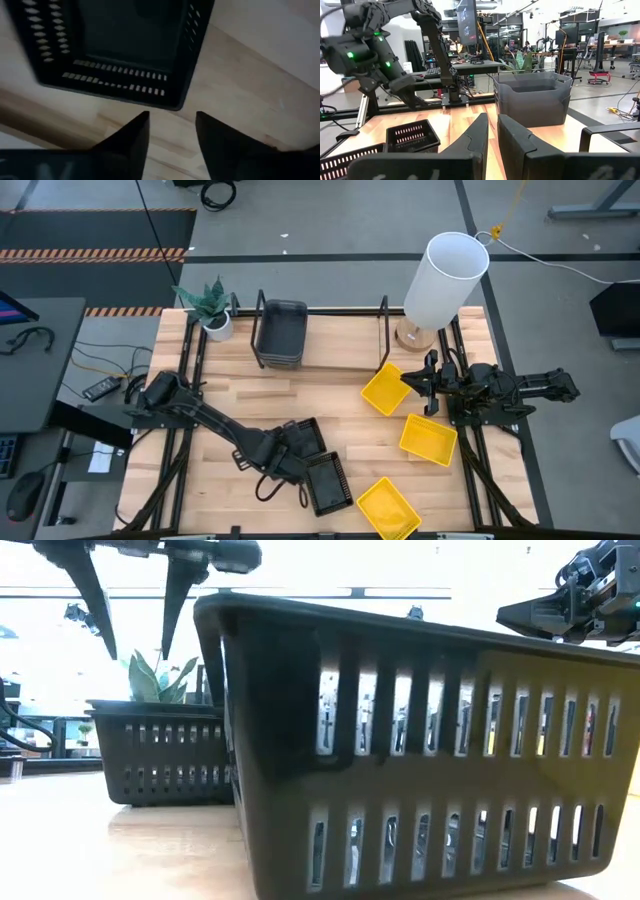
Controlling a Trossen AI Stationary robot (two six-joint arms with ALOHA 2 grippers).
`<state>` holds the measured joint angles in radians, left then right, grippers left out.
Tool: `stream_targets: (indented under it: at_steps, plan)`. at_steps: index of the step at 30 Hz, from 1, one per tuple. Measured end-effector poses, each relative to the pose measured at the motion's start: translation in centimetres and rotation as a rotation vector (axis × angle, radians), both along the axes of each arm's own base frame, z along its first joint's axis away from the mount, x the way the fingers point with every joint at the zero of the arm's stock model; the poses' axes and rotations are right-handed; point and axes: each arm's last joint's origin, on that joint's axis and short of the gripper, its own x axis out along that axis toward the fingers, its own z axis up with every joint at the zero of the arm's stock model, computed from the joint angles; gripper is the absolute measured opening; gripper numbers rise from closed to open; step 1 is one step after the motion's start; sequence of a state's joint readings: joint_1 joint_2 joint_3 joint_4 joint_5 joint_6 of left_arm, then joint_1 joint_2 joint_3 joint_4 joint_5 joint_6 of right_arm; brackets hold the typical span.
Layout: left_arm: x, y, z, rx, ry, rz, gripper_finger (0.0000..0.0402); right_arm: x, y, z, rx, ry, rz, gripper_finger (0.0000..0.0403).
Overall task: Stack baskets on shelf by color
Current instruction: Stack the bottom black basket on the top black baskets
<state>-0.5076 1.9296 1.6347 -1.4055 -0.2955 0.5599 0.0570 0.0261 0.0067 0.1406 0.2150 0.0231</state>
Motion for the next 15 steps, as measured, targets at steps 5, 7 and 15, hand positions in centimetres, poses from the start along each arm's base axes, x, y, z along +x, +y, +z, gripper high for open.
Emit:
stream_targets:
  at_steps: [5, 7, 15]
  plan:
    - [1.6, -1.1, 1.9, -0.156, -0.172, 0.081, 0.0186, 0.0, 0.0, 0.0, 0.0, 0.0, 0.0, 0.0045]
    - [2.4, -1.6, 2.1, -0.257, -0.233, 0.105, 0.0185, 0.0, 0.0, 0.0, 0.0, 0.0, -0.001, 0.0045]
    - [4.1, -2.9, 1.2, -0.399, -0.303, 0.061, 0.0167, 0.0, 0.0, 0.0, 0.0, -0.001, 0.0, 0.0045]
